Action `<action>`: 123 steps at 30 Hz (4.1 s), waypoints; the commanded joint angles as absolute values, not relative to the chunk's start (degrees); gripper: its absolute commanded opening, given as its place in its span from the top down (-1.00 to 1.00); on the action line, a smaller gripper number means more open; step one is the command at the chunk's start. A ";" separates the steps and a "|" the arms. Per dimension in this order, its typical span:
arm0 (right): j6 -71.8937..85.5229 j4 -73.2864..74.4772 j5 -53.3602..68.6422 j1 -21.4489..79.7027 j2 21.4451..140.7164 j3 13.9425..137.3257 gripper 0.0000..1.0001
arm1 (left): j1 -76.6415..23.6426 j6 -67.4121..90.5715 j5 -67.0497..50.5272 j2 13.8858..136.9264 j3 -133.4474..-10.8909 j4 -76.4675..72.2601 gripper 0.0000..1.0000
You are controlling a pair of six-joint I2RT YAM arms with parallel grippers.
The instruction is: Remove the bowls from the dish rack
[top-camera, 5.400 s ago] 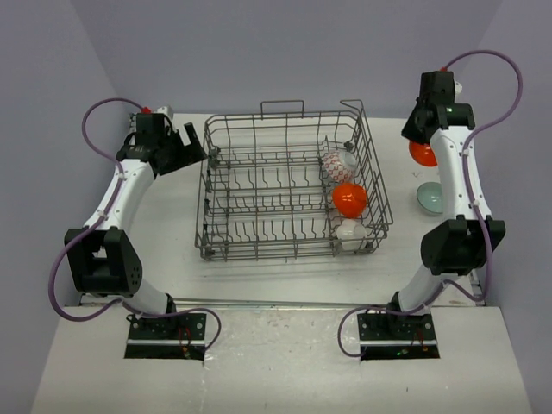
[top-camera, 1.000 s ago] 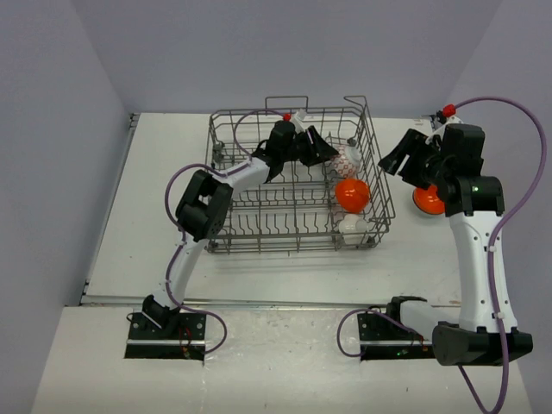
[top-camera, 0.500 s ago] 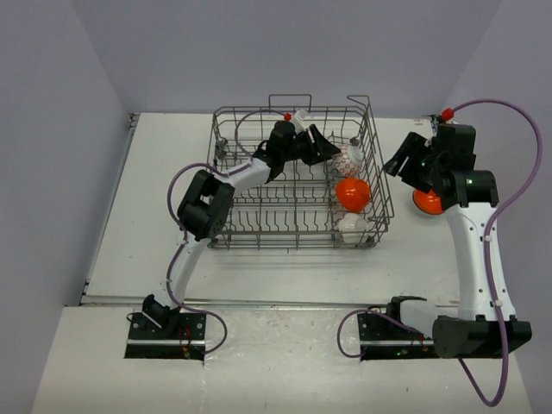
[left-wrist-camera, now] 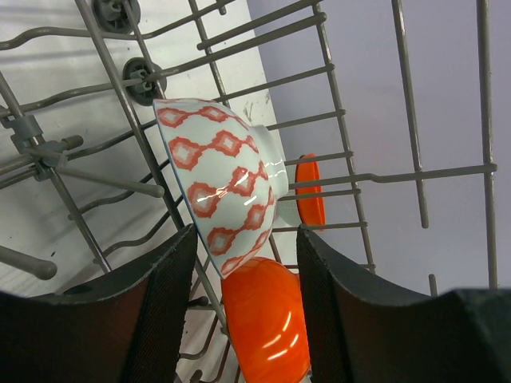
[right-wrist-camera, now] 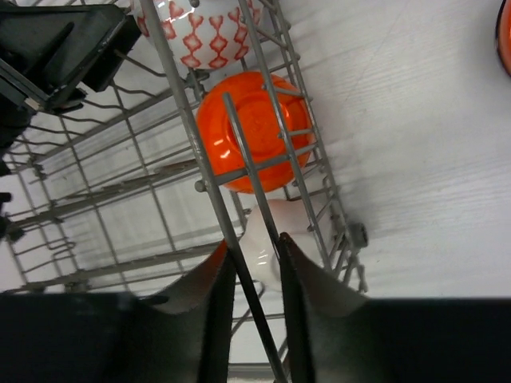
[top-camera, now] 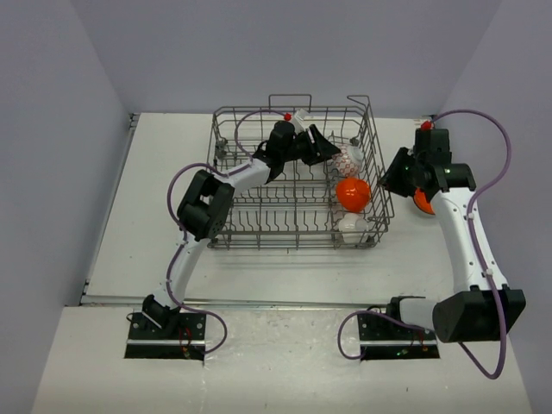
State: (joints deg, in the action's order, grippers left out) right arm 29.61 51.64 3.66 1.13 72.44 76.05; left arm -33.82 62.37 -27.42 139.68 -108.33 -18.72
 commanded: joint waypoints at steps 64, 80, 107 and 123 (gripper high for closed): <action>28.48 51.94 -3.07 4.66 76.73 81.82 1.00 | -36.04 56.17 -18.46 134.04 -95.89 1.76 0.07; 25.49 51.77 -2.20 1.76 79.19 83.06 1.00 | -35.86 54.32 -15.12 123.05 -88.07 -0.61 -0.23; 23.99 52.65 -0.35 1.85 79.63 86.31 1.00 | -38.06 41.30 -13.27 115.93 -98.70 3.34 -0.44; 23.38 52.12 -2.02 1.85 80.42 85.25 1.00 | -40.96 45.70 -17.93 115.40 -93.26 3.08 -0.46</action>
